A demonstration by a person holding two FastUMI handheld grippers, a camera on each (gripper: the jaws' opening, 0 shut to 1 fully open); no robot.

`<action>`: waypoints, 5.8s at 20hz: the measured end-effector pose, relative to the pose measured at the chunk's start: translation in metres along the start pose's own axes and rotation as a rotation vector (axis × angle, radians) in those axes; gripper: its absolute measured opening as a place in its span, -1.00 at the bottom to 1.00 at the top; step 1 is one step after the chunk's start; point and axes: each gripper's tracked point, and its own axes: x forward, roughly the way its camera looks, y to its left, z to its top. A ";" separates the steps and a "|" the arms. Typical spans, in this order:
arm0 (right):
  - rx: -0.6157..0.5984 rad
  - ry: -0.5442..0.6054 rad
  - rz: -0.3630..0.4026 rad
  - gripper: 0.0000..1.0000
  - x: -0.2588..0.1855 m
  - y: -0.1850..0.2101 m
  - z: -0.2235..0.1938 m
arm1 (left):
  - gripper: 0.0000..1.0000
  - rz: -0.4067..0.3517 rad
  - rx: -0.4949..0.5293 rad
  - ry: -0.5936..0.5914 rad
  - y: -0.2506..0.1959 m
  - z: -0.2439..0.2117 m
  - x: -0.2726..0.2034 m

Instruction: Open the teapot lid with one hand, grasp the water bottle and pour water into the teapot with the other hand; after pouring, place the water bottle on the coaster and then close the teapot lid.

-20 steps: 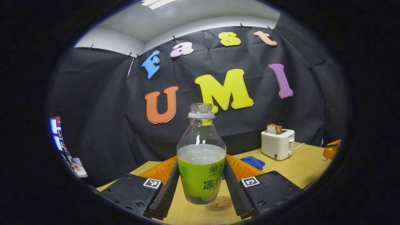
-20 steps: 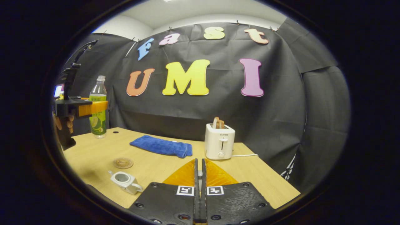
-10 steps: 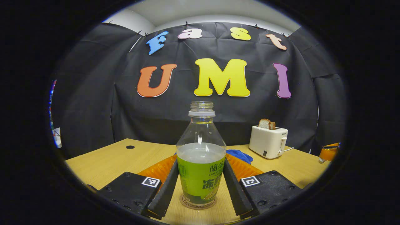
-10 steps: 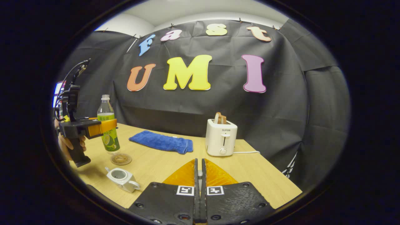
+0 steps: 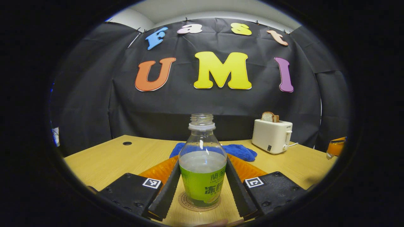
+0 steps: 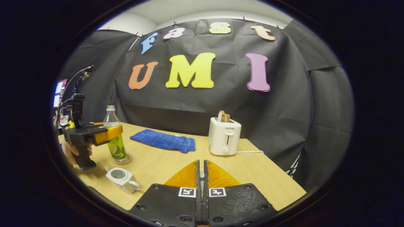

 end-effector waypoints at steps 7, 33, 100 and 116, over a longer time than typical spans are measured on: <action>-0.006 -0.004 0.005 -0.99 -0.001 0.005 0.003 | 0.73 0.029 0.031 -0.044 0.003 0.029 -0.011; 0.066 0.054 0.206 -0.98 -0.009 0.122 -0.014 | 0.82 0.135 0.030 -0.017 0.040 0.049 -0.168; 0.108 -0.108 0.128 0.88 -0.027 0.149 0.017 | 0.81 0.039 0.073 -0.042 0.028 0.039 -0.178; 0.104 -0.172 0.040 0.90 -0.051 -0.107 0.060 | 0.92 0.078 -0.009 -0.199 -0.187 0.112 -0.120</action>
